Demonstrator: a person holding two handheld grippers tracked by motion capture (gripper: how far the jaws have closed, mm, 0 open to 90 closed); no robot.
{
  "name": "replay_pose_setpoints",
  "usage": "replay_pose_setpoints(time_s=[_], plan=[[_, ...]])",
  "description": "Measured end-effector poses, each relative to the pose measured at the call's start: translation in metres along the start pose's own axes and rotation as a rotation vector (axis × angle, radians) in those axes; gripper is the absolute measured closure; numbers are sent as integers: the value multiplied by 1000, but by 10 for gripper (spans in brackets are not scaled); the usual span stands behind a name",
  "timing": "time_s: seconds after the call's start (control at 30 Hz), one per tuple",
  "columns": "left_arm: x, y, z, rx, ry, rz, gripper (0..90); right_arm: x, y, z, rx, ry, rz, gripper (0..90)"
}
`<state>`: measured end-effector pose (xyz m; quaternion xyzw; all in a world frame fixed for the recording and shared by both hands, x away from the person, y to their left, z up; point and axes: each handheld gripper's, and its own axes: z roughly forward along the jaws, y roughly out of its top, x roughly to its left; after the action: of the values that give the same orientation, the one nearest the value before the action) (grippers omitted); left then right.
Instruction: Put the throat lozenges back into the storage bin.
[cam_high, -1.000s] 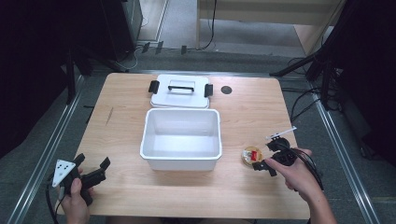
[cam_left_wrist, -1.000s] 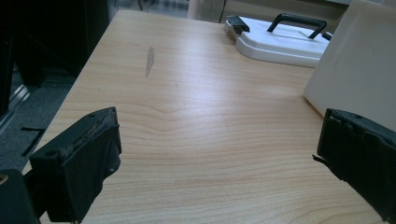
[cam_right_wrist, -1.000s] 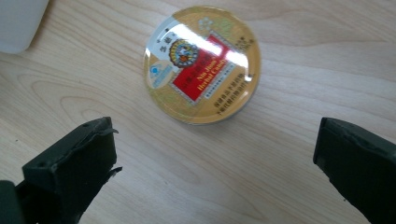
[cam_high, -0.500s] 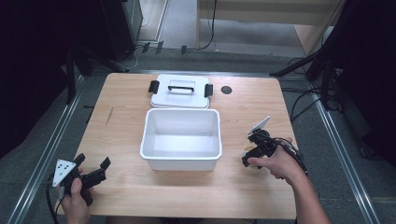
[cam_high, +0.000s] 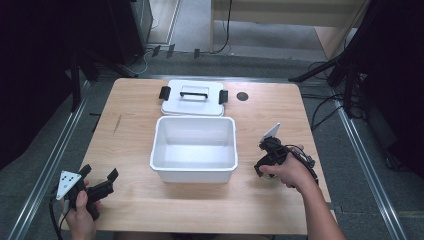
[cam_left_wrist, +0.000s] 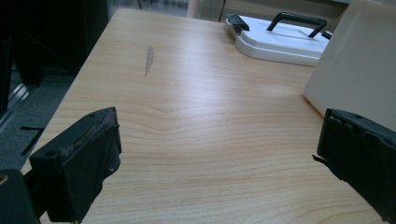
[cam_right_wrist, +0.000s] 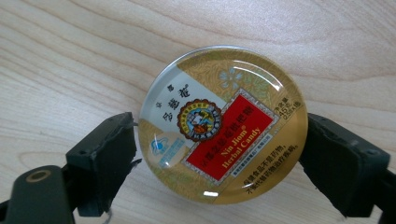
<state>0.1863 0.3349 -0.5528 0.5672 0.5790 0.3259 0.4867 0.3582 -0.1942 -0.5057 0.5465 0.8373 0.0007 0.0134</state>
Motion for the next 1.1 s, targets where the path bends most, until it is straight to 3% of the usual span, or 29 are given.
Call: replay_pose_setpoints(time_s=[0.13, 0.37, 1.1], plan=[[0, 0, 0, 0, -1, 0, 0, 1, 1, 3, 5, -14, -13, 197], [0, 0, 0, 2, -3, 5, 0, 2, 0, -3, -7, 1, -35, 201], [0, 0, 0, 3, -1, 4, 0, 4, 8, -55, -86, 40, -88, 202]])
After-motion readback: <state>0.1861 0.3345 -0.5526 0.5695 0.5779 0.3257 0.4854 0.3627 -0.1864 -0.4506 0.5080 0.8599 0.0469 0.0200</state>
